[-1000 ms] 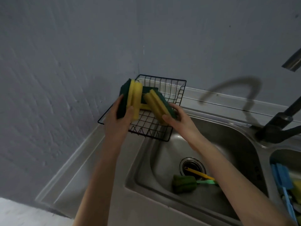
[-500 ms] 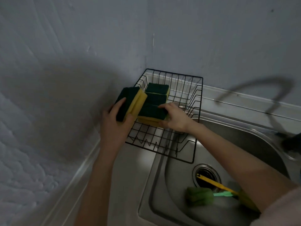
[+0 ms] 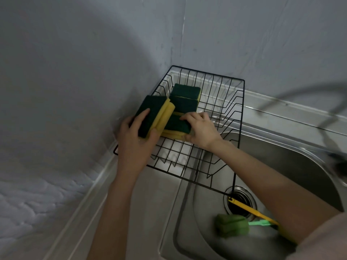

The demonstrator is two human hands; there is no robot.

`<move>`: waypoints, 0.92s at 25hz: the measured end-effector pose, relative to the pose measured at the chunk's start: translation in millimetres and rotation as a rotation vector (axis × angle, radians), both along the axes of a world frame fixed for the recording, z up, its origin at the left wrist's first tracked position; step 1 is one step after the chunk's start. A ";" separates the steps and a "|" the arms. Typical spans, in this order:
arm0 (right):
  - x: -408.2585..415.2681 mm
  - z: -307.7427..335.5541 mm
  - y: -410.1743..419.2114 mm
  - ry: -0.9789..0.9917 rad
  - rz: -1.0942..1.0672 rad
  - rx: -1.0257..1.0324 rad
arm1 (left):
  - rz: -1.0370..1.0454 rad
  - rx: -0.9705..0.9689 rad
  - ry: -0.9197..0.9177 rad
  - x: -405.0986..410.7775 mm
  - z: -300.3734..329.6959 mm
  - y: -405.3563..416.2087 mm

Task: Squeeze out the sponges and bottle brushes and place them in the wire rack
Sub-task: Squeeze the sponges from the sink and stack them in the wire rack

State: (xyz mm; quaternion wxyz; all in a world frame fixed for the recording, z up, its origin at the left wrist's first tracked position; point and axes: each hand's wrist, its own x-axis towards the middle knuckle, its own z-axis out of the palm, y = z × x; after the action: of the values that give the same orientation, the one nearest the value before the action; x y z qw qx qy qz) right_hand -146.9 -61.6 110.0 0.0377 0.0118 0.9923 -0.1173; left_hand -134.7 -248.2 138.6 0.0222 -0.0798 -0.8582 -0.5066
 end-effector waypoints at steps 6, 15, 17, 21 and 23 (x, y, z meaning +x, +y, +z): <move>13.4 29.2 -3.4 0.049 -0.185 -0.570 | -0.160 -0.116 -0.002 0.2 3.7 -4.8; 57.4 56.6 -16.5 -0.315 -0.333 -1.088 | -0.382 -0.247 0.042 8.4 5.0 -0.3; 59.6 51.1 -17.7 -0.371 -0.354 -1.101 | -0.346 -0.308 0.041 7.2 0.3 1.1; 53.9 36.9 -22.0 -0.406 -0.418 -1.091 | -0.262 -0.401 0.024 2.5 -6.3 6.3; 50.4 29.2 -28.1 -0.427 -0.417 -1.044 | -0.275 -0.406 -0.014 1.2 -10.9 5.9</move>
State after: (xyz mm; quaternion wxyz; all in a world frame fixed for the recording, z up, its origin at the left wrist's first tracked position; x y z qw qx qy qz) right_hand -96.4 -89.7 139.2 0.2134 0.2094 0.7508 -0.5890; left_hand -133.6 -242.2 127.8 -0.0693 -0.1955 -0.9236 -0.3225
